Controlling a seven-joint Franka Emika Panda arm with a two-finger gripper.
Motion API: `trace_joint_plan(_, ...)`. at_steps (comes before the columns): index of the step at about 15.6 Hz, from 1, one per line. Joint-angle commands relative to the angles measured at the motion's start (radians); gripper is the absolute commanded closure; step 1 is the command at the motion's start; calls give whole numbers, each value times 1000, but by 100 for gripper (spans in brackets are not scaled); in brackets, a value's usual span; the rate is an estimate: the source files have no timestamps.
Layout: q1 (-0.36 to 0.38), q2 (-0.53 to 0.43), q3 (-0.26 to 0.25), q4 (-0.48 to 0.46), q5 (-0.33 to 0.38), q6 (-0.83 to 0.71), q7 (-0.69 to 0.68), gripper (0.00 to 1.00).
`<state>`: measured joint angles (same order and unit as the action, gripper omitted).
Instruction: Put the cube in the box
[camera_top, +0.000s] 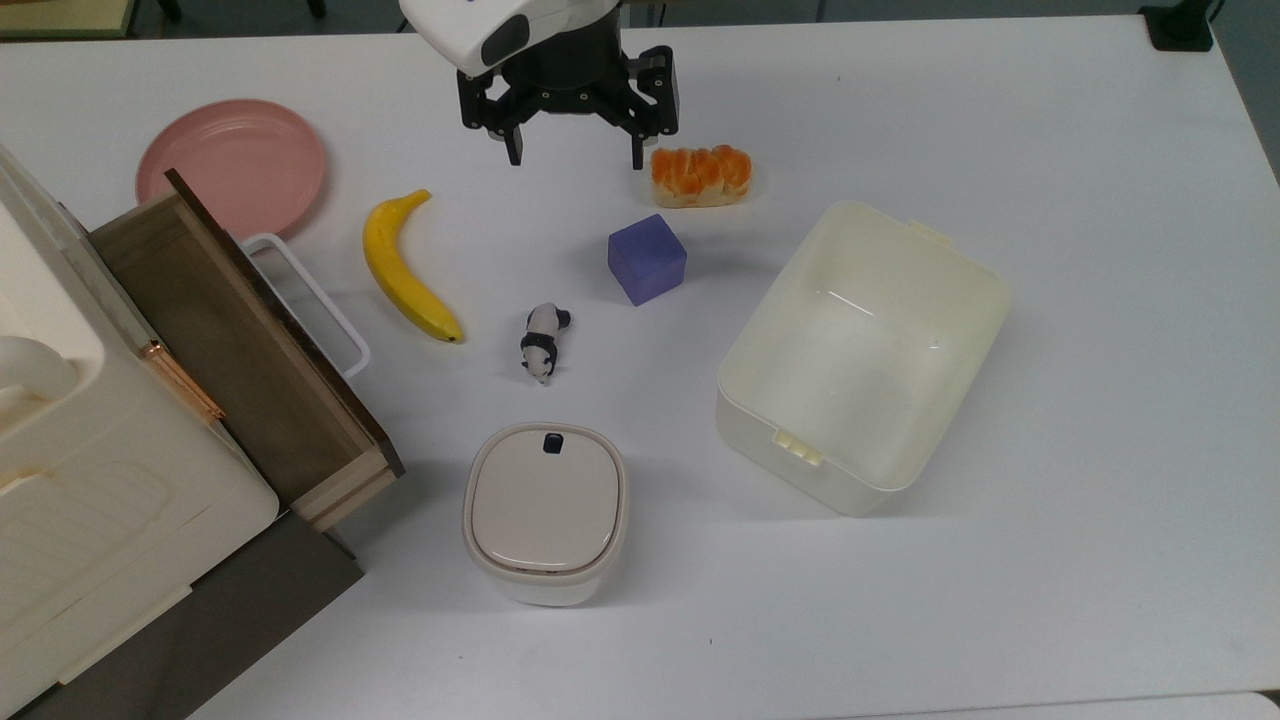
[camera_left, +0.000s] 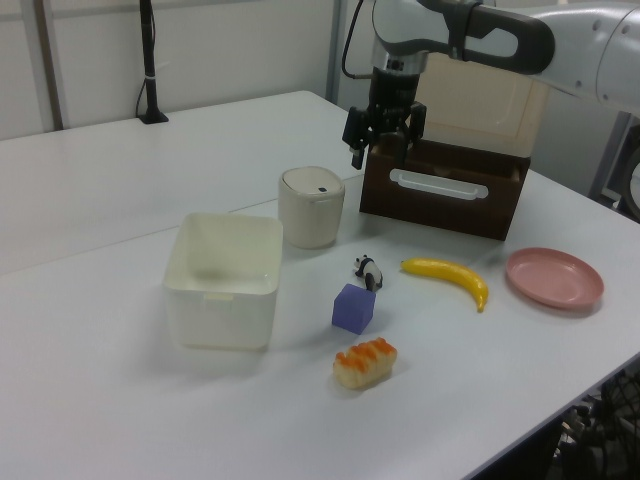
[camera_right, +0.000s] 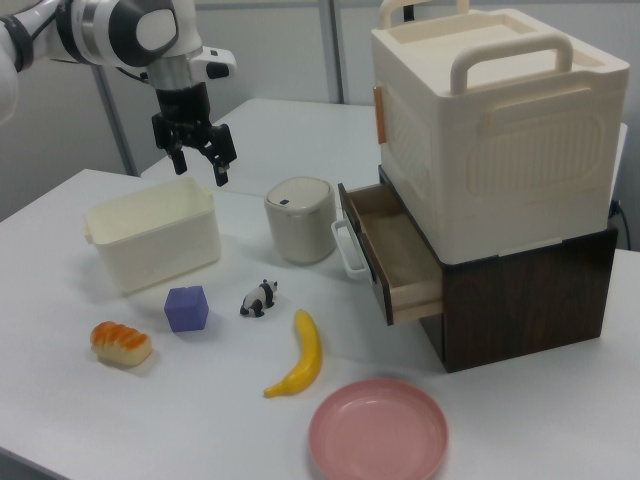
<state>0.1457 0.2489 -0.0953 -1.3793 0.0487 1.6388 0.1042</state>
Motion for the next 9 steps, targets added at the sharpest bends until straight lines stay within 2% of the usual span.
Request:
trace_joint_plan(1,5,-36,-3,-32,8,-20,-11,0)
trace_joint_plan(9,11,-31,-1,-37,3,-34,-8,0)
